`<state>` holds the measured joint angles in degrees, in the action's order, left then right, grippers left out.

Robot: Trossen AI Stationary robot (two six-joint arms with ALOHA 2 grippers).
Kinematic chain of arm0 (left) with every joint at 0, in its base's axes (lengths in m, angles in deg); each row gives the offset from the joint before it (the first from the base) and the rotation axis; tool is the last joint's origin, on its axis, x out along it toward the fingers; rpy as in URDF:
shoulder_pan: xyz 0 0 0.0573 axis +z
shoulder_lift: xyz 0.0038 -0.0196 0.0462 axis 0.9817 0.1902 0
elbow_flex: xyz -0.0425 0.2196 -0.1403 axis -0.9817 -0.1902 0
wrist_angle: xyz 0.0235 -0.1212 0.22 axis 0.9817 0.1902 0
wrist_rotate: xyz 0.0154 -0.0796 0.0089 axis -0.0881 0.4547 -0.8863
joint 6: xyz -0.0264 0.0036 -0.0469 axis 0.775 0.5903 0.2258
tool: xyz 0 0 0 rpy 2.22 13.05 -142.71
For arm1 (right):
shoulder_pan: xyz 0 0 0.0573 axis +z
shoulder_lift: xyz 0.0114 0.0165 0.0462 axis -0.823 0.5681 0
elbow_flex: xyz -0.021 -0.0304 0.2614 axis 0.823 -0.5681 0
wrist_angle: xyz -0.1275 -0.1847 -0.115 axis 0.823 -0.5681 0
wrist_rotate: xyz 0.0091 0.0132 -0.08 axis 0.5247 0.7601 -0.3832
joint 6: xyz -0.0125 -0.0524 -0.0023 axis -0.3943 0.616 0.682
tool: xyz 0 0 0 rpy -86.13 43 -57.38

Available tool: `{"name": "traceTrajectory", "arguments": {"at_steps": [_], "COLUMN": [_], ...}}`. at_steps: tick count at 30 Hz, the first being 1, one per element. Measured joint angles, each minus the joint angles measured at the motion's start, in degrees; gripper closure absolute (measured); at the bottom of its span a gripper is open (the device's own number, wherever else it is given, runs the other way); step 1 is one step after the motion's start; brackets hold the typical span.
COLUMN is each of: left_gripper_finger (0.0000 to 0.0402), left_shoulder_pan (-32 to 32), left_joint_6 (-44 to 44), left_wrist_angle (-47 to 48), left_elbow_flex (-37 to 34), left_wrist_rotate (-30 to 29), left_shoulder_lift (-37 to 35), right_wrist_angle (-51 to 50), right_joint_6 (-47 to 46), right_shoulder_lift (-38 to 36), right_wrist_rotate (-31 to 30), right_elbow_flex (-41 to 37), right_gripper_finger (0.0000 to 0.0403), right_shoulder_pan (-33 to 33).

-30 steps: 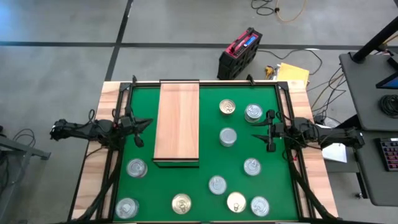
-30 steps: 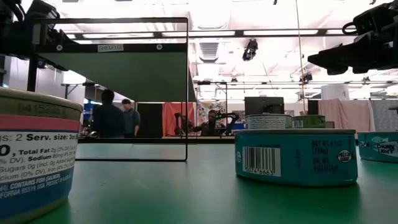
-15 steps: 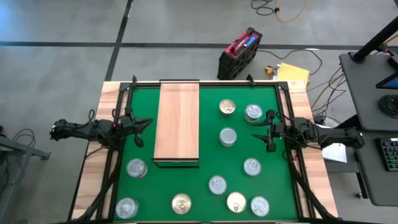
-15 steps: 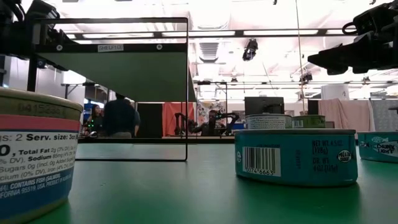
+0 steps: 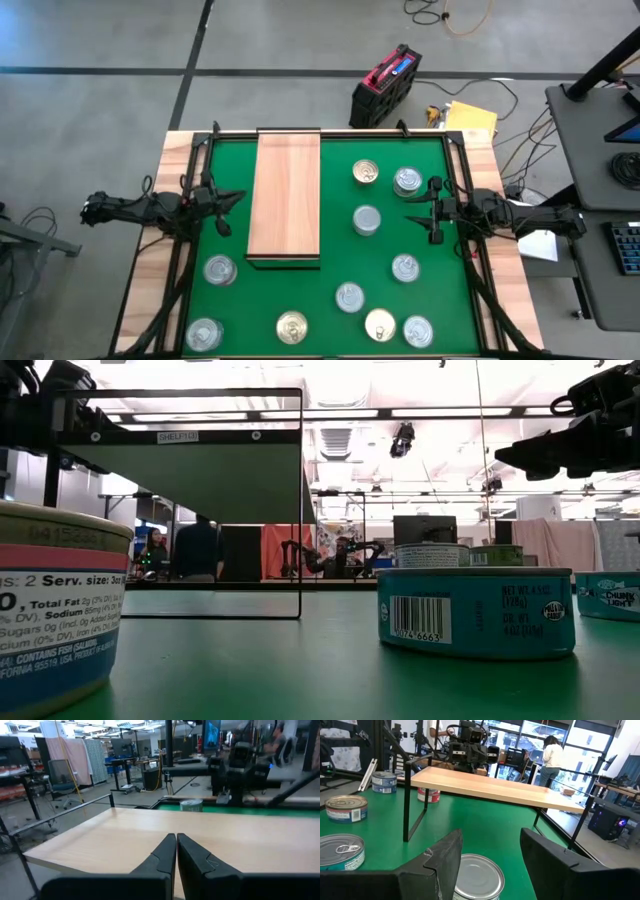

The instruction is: Stack canned seafood by type on shelf

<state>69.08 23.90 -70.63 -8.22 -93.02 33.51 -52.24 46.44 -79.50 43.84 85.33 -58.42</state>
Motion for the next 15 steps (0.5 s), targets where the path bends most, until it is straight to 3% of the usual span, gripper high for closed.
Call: {"name": "traceTrajectory", "arguments": {"at_steps": [6, 15], "left_gripper_finger": [0.0402, 0.0402], "left_shoulder_pan": [0.0, 0.0], "left_joint_6": [23.9, 25.4], "left_wrist_angle": [-8.2, -11.9], "left_elbow_flex": [0.0, 0.0], "left_wrist_rotate": [1.6, 1.4], "left_shoulder_lift": [0.0, 0.0], "right_wrist_angle": [0.2, 7.9], "right_joint_6": [0.6, -14.4], "right_shoulder_lift": [0.0, 0.4], "right_wrist_rotate": [0.0, -0.8], "right_elbow_flex": [0.0, 0.0], "right_gripper_finger": [0.0211, 0.0211], "right_shoulder_pan": [0.0, 0.0]}}
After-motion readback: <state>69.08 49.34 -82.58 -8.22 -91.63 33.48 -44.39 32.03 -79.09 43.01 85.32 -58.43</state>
